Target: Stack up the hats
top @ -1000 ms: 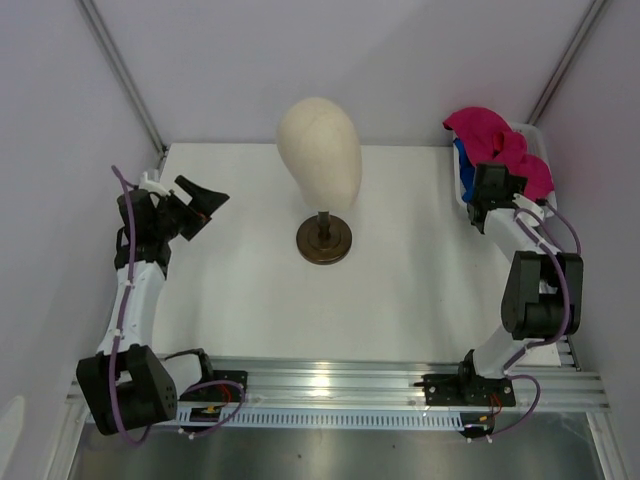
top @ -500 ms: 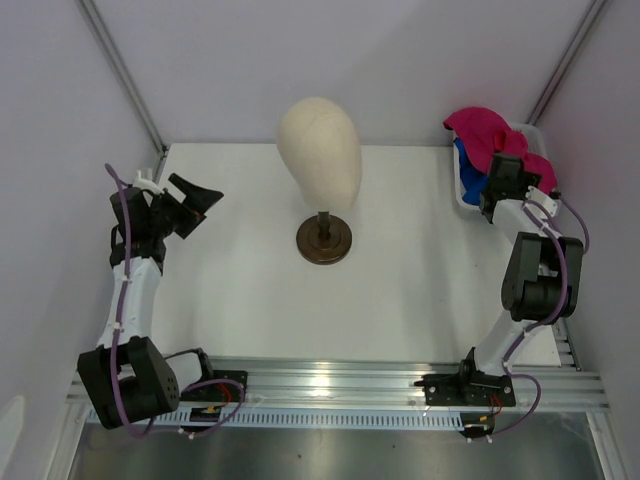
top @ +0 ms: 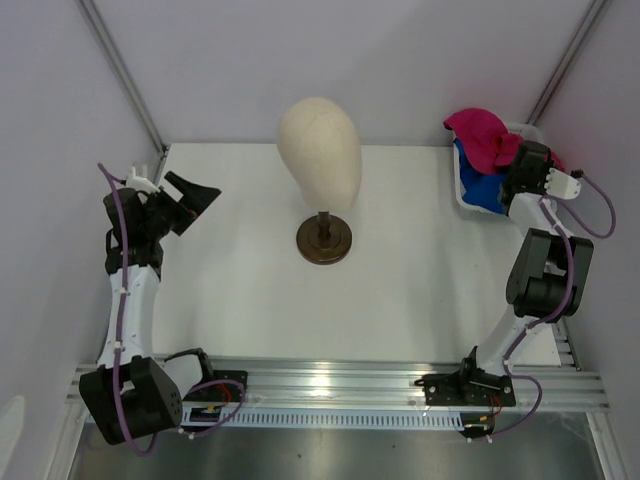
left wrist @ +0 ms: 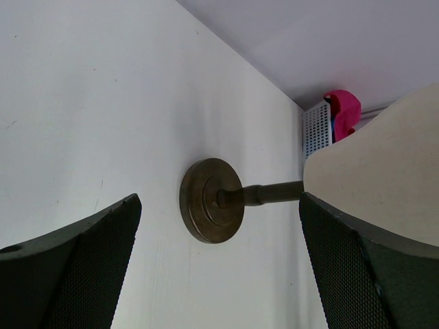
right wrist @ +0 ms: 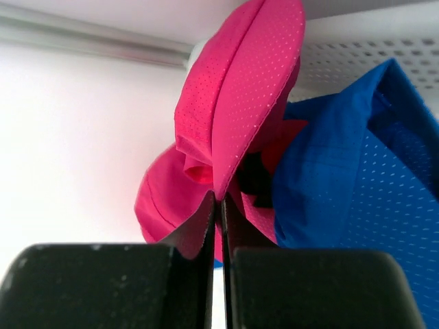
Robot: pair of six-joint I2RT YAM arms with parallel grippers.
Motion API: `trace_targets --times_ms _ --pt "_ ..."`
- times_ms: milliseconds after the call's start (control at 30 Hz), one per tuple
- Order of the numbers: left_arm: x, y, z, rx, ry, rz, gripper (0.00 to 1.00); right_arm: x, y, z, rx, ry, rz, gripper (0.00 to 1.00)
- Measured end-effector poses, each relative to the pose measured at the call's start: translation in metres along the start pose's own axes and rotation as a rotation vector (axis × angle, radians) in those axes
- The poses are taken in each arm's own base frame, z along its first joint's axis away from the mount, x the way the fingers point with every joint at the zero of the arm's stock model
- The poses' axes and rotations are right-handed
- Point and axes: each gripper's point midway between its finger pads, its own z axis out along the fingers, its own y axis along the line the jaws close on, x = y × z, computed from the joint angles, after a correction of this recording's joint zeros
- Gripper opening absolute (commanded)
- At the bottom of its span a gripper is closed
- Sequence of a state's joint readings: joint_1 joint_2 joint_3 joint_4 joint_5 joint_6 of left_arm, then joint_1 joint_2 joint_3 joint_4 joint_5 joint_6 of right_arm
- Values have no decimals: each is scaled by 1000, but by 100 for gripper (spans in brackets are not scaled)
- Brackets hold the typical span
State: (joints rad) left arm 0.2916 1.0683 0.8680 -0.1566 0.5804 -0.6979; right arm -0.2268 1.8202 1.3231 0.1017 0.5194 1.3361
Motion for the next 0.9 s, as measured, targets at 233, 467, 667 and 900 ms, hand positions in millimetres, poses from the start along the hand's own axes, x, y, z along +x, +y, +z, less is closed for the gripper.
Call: trace_targets --times_ms 233,467,667,900 --pt "3 -11 -10 30 10 30 99 -17 26 -40 -67 115 -187 0" --pt "7 -28 -25 74 29 74 100 -64 153 -111 -431 198 -305 0" --pt "11 -38 -33 109 36 88 100 -57 268 -231 -968 479 -273 0" --pt "13 -45 -41 126 35 97 100 35 255 -284 -1029 970 -349 0"
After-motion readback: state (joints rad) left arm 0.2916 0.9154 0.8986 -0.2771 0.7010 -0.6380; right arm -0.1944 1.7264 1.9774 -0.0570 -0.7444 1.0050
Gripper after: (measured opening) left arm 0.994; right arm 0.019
